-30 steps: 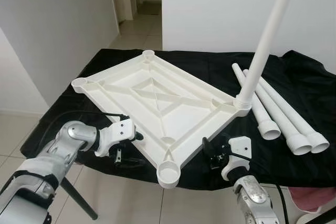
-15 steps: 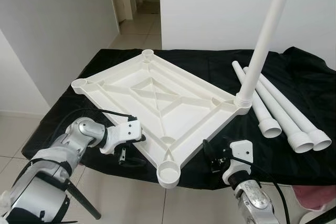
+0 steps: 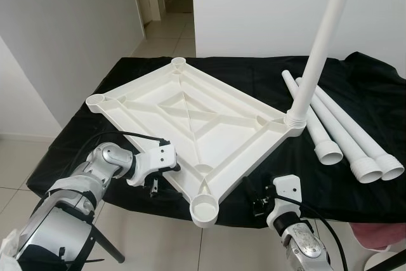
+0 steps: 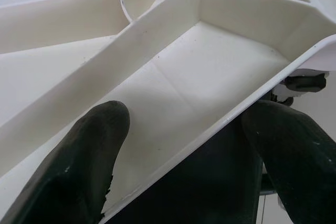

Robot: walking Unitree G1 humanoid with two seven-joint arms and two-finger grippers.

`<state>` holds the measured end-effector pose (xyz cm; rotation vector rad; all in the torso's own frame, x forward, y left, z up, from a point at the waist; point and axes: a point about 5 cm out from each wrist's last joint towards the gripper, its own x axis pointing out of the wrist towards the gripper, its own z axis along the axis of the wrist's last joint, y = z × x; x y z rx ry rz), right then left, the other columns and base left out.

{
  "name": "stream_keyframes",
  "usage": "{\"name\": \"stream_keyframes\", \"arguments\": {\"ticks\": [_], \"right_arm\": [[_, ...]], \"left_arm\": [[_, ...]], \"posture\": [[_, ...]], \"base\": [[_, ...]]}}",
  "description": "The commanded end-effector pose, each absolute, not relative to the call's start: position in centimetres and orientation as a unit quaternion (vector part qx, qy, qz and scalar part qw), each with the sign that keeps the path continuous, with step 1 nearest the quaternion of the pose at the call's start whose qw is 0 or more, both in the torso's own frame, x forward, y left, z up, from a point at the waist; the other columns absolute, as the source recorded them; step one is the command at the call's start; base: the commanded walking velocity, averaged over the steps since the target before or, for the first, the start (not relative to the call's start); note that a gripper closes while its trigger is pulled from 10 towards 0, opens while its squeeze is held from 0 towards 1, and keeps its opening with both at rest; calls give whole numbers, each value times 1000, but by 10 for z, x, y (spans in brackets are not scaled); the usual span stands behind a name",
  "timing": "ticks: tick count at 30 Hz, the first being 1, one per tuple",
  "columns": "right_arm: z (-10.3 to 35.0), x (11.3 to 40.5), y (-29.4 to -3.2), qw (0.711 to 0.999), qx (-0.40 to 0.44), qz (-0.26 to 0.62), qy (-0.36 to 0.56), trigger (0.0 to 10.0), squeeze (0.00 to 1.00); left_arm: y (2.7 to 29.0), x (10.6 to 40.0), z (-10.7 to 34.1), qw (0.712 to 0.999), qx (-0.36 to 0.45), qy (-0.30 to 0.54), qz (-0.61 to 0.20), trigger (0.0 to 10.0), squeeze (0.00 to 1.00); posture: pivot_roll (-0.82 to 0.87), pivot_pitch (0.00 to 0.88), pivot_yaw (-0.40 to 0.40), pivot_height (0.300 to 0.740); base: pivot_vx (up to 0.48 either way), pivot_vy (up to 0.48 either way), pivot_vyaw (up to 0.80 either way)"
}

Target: Building children table

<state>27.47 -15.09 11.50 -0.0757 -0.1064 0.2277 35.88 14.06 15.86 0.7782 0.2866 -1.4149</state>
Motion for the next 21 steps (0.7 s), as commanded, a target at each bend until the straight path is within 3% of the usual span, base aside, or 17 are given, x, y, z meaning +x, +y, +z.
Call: {"name": "stream_keyframes", "arguments": {"ticks": [1, 21], "right_arm": [[111, 272, -148, 992, -34, 115, -44, 10000, 0], [109, 269, -146, 992, -32, 117, -36, 10000, 0]], "left_arm": [[146, 357, 152, 685, 345, 144, -625, 0, 0], [148, 354, 146, 676, 341, 148, -636, 0, 0]], "posture": [[-72, 163, 116, 740], [-60, 180, 116, 740]], "base": [[0, 0, 0], [0, 0, 0]]}}
